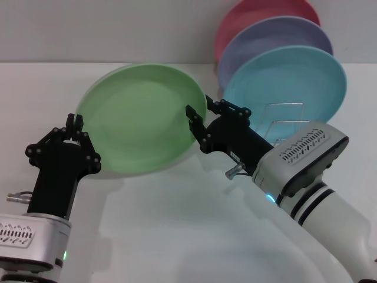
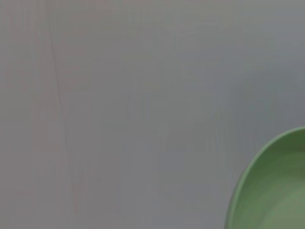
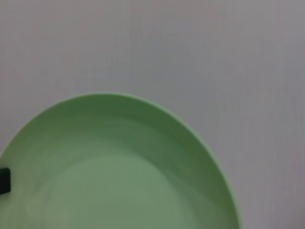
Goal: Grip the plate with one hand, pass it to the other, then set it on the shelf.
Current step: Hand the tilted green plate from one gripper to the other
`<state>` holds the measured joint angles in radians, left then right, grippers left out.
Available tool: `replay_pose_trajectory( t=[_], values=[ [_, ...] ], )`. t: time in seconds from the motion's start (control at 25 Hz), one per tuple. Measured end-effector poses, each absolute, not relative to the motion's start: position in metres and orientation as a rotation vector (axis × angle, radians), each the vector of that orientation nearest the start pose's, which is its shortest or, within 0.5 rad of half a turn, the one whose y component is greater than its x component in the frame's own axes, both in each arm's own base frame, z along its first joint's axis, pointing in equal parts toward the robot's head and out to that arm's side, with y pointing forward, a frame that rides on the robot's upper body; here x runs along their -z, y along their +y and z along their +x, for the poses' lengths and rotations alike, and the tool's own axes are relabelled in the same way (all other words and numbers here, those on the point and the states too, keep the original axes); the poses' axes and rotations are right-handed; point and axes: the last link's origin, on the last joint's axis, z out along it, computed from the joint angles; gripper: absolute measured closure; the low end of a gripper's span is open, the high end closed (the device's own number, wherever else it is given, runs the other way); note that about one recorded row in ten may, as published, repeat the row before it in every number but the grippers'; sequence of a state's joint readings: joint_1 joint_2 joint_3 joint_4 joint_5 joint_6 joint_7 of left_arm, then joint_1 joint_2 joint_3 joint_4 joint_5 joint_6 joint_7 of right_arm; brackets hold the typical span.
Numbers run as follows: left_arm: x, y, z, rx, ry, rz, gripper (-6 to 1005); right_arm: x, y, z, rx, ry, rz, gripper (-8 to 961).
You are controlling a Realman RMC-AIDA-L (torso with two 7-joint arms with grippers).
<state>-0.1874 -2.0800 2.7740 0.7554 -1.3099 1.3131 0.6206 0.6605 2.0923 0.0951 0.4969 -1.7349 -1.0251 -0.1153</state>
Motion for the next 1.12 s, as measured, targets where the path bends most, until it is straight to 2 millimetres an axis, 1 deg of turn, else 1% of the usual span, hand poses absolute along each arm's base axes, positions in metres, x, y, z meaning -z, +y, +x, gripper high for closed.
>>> replay_pose_trajectory(
  t=[0.6, 1.12],
  values=[
    [0.076, 0.251, -0.2533, 0.605, -0.351, -1.57, 966, 0.128, 0.3284, 0.2027, -0.783, 0.415, -2.074, 662],
    [0.0754, 0.2525, -0.2547, 0.599, -0.351, -1.569, 966, 0.1265, 0.3271, 0.2041, -0.79, 0.415, -2.062, 663]
  ],
)
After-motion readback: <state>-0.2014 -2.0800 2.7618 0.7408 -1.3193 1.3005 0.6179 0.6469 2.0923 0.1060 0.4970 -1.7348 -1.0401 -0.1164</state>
